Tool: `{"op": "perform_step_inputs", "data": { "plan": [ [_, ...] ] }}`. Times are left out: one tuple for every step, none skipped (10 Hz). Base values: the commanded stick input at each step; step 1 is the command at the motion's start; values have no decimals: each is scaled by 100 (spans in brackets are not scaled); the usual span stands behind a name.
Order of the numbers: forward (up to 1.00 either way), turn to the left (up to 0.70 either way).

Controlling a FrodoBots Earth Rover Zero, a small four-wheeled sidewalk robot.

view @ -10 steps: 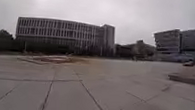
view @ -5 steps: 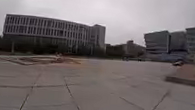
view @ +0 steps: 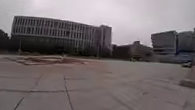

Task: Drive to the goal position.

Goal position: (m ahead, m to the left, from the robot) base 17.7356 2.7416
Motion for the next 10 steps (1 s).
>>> {"op": "perform_step_inputs", "data": {
  "plan": [
    [70, 0],
    [70, 0],
    [70, 0],
    [70, 0],
    [70, 0],
    [70, 0],
    [70, 0],
    [70, 0],
    [70, -11],
    [70, -34]
  ]
}}
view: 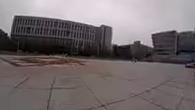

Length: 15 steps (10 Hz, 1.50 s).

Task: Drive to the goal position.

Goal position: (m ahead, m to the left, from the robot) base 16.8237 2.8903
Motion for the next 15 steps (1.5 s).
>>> {"op": "perform_step_inputs", "data": {
  "plan": [
    [70, -35],
    [70, -27],
    [70, -11],
    [70, 0],
    [70, 0],
    [70, 0],
    [70, 0],
    [70, 0],
    [70, 0],
    [70, 0],
    [70, 0],
    [70, 0],
    [70, 0],
    [70, 0],
    [70, 0]
  ]
}}
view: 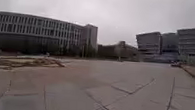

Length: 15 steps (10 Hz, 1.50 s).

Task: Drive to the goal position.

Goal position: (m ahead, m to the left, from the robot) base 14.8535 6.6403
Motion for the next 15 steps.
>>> {"op": "perform_step_inputs", "data": {
  "plan": [
    [70, 0],
    [70, 0],
    [70, 0],
    [70, 0],
    [70, 31],
    [70, 34],
    [70, 17],
    [70, 1],
    [70, 0],
    [70, 0],
    [70, 0],
    [70, 0],
    [70, 0],
    [70, 0],
    [70, 0]
  ]
}}
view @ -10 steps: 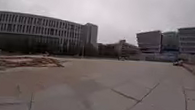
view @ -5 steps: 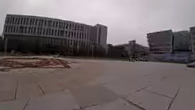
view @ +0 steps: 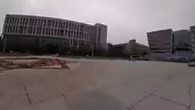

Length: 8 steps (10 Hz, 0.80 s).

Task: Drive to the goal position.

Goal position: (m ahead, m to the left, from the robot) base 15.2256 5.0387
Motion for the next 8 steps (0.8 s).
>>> {"op": "perform_step_inputs", "data": {
  "plan": [
    [70, 0],
    [70, 0],
    [70, 0],
    [70, 0],
    [70, 0],
    [70, 0],
    [70, 0],
    [70, 0]
  ]
}}
